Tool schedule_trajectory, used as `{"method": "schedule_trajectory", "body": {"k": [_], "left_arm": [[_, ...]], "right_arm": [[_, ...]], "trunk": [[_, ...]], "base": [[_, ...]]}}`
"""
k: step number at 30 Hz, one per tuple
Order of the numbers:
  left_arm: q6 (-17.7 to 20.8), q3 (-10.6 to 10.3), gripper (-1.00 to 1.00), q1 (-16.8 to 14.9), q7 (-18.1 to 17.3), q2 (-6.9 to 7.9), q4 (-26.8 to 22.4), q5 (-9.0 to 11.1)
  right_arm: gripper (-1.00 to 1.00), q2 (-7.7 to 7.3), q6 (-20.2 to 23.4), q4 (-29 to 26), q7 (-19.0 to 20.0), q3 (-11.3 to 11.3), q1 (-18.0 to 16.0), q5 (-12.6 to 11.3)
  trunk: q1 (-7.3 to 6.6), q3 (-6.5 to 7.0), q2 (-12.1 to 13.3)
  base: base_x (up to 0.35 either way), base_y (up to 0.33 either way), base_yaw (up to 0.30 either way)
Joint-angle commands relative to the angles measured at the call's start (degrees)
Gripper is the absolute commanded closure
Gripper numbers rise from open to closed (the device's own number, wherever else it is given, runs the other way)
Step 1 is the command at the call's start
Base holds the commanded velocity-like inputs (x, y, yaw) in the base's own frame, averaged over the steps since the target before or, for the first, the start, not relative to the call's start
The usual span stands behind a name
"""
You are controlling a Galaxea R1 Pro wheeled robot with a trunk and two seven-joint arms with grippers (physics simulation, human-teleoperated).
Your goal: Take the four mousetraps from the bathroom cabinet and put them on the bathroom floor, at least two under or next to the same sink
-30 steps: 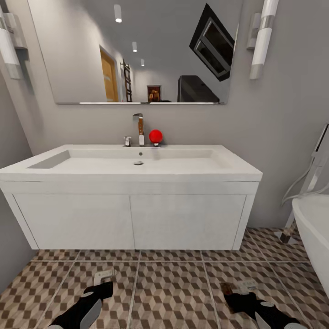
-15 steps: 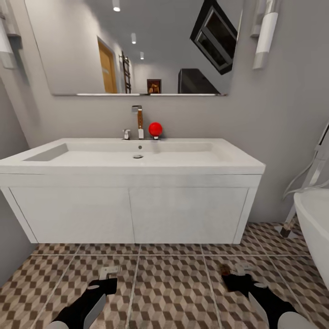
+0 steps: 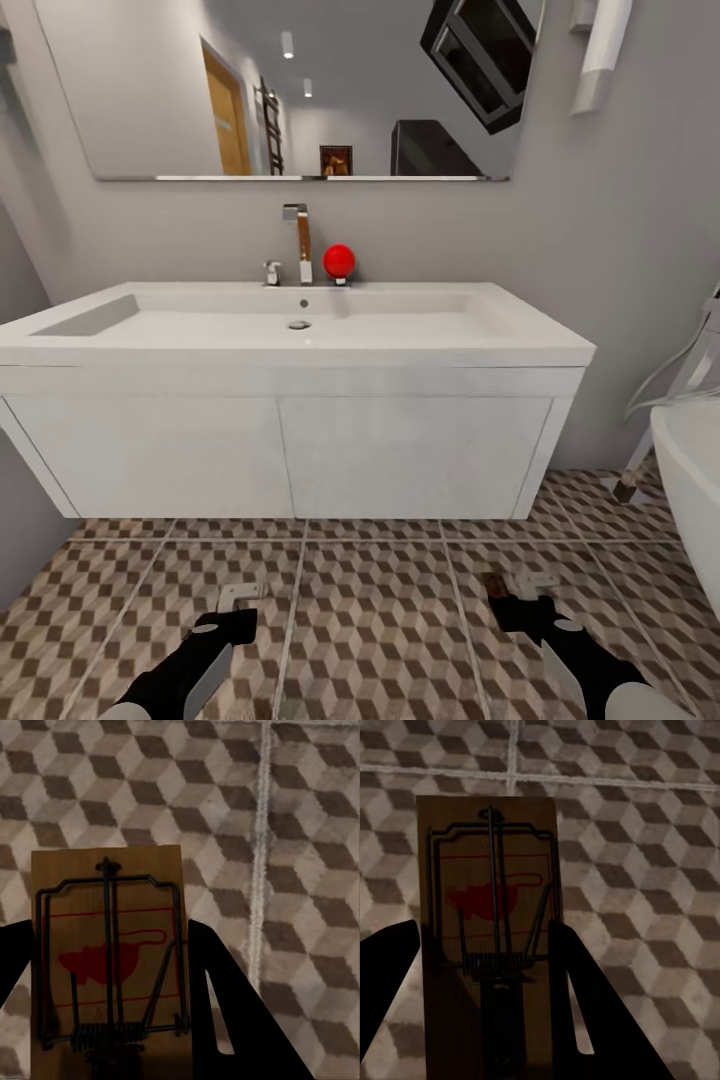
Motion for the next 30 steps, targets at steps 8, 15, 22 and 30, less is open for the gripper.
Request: {"method": "schedule_trajectory", "body": {"k": [8,15,22,30], "left_arm": [[0.30,-0.05,1.00,0.00,0.02,-0.14,-0.01,-0.21],[0.79,-0.02,1.00,-0.05,-0.24,0.13,-0.06,-0.21],[4.33,-0.02,1.00,0.00,-0.26,0.14,-0.93,-0.04],[4.44,-0.02,1.00,-0.01,-0.19,-0.05,-1.40,-0.03]], "right_arm": [[1.00,0.33,0.15,0.00,0.13,0.10,0.00,0.09],[1.00,0.35,0.74,0.00,0.04,0.30,0.00,0.11],[1.00,0.35,0.71,0.00,0.11,0.35,0.00,0.17],[1.00,0.35,0.59,0.00,0.22,0.36,0.00,0.18]], "trunk": [[0.20,-1.78,-0.11],[0.38,-3.33,-0.21],[0.56,-4.88,-0.30],[0.67,-5.77,-0.35]], "base": [[0.000,0.000,0.000],[0.000,0.000,0.000],[0.000,0.000,0.000],[0.000,0.000,0.000]]}}
